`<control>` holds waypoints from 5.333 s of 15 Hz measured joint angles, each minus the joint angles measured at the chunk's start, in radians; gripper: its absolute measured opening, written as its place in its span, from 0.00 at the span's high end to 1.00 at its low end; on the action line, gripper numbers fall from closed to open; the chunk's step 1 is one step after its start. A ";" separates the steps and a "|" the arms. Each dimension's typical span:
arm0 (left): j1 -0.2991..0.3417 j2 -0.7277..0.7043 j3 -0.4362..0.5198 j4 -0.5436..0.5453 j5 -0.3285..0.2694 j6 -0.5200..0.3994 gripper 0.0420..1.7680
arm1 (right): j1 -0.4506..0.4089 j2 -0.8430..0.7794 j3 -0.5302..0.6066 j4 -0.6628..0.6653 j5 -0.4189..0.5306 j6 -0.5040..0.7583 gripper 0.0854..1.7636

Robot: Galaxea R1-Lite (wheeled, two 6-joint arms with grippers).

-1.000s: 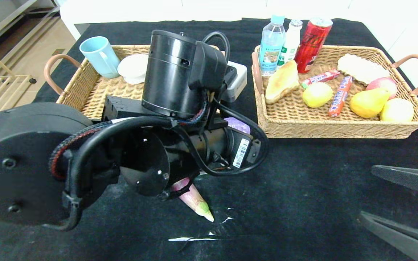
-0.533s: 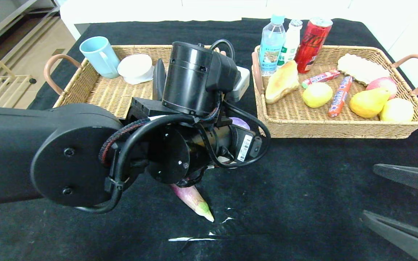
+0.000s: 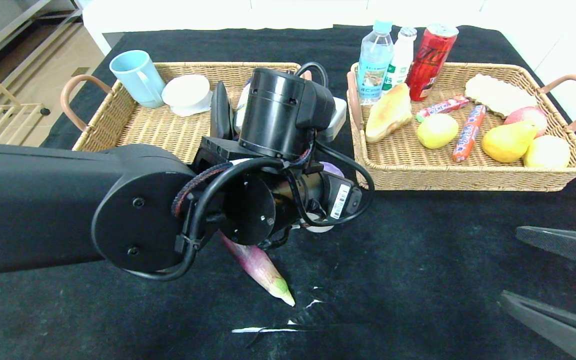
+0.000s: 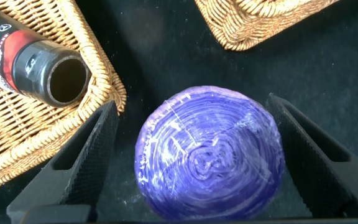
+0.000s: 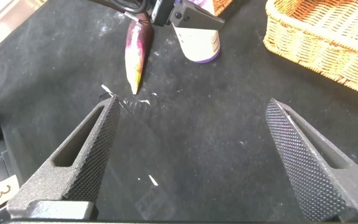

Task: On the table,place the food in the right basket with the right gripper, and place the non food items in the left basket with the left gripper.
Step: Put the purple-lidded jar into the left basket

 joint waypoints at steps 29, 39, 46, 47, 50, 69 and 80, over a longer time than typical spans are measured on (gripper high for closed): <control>-0.019 -0.126 0.040 0.023 -0.010 -0.005 0.46 | 0.004 -0.014 0.006 0.008 0.000 -0.022 0.03; 0.087 -0.292 0.043 0.030 -0.019 0.003 0.46 | 0.009 0.017 0.021 0.002 -0.001 -0.026 0.03; 0.203 -0.146 -0.136 0.016 -0.081 0.096 0.46 | 0.007 0.018 0.021 0.002 -0.001 -0.026 0.03; 0.215 -0.118 -0.170 0.017 -0.085 0.100 0.46 | 0.007 0.017 0.021 0.001 -0.001 -0.026 0.03; 0.239 -0.044 -0.244 0.025 -0.086 0.118 0.46 | 0.004 0.017 0.019 0.001 -0.001 -0.026 0.03; 0.259 0.030 -0.289 0.026 -0.073 0.108 0.16 | 0.007 0.018 0.024 0.002 -0.001 -0.028 0.03; 0.142 -0.272 0.050 0.322 -0.020 -0.224 0.06 | 0.009 0.029 0.034 0.002 -0.001 -0.042 0.03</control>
